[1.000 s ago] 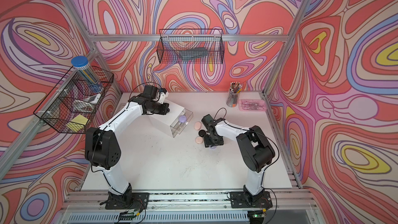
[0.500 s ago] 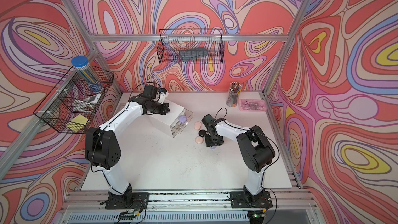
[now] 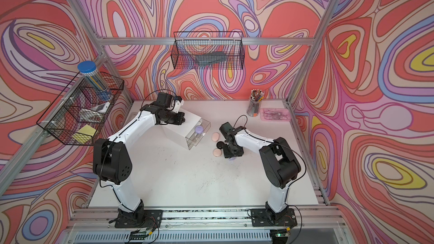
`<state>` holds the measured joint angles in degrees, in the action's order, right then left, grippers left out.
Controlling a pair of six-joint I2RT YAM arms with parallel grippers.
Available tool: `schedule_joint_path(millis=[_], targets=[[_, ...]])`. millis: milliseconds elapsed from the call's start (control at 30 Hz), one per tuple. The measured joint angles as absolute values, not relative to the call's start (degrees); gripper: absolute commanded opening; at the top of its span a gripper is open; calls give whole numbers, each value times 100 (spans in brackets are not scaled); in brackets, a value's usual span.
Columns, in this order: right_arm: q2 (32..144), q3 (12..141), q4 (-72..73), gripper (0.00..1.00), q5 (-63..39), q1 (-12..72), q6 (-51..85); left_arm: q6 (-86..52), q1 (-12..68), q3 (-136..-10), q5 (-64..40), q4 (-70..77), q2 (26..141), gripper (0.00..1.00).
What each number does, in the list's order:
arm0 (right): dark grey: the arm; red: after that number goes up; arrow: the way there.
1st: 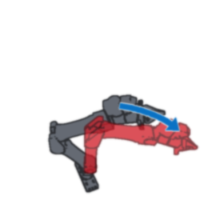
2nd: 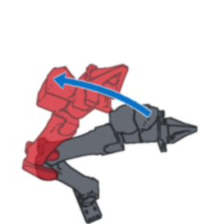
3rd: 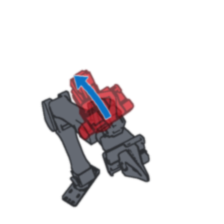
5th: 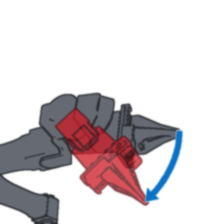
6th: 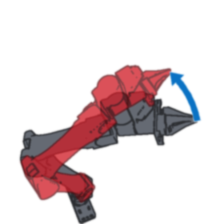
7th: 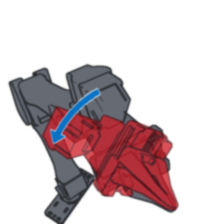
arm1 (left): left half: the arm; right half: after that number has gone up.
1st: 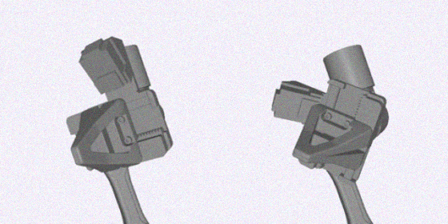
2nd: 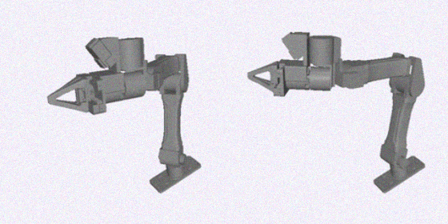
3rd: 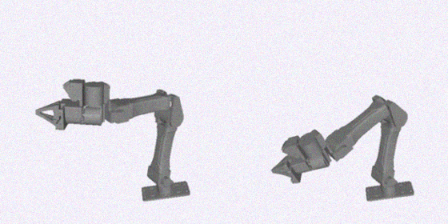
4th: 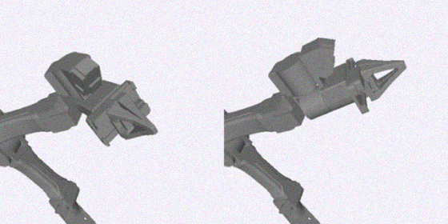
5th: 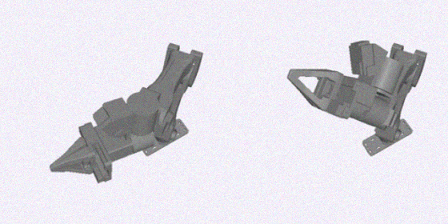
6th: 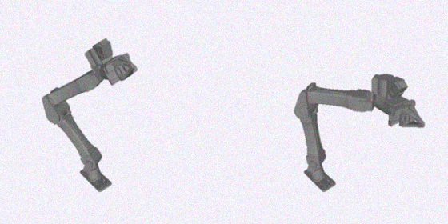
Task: Put the bluetooth earphones in the drawer according to color
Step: Pick up the Bluetooth earphone from the center of the board, then place the bluetooth earphone in the drawer.
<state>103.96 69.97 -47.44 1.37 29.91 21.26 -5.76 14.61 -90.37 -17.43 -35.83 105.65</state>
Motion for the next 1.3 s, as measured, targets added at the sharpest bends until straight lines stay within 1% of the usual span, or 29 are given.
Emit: schedule_joint_path(millis=[200, 333, 500, 733, 1100, 1300], targets=[[10394, 7891, -5059, 39, 252, 2991, 1870, -576, 1461, -9037, -1741, -3583, 10565, 0], [10438, 8847, -5260, 39, 224, 2991, 1675, -576, 1466, -9037, -1734, -3583, 10565, 0], [10676, 9924, -5341, 39, 163, 2991, 1461, -576, 1466, -9037, -1728, -3583, 10565, 0], [11148, 10947, -5478, 39, -30, 3015, 1262, -576, 1470, -9037, -1715, -3583, 10565, 0], [11767, 11681, -5470, 40, -666, 3476, 1118, -576, 1483, -9037, -1691, -3583, 10565, 0], [12068, 11952, -5472, 40, -897, 3588, 1096, -572, 1516, -9043, -1627, -3577, 10565, 0]])
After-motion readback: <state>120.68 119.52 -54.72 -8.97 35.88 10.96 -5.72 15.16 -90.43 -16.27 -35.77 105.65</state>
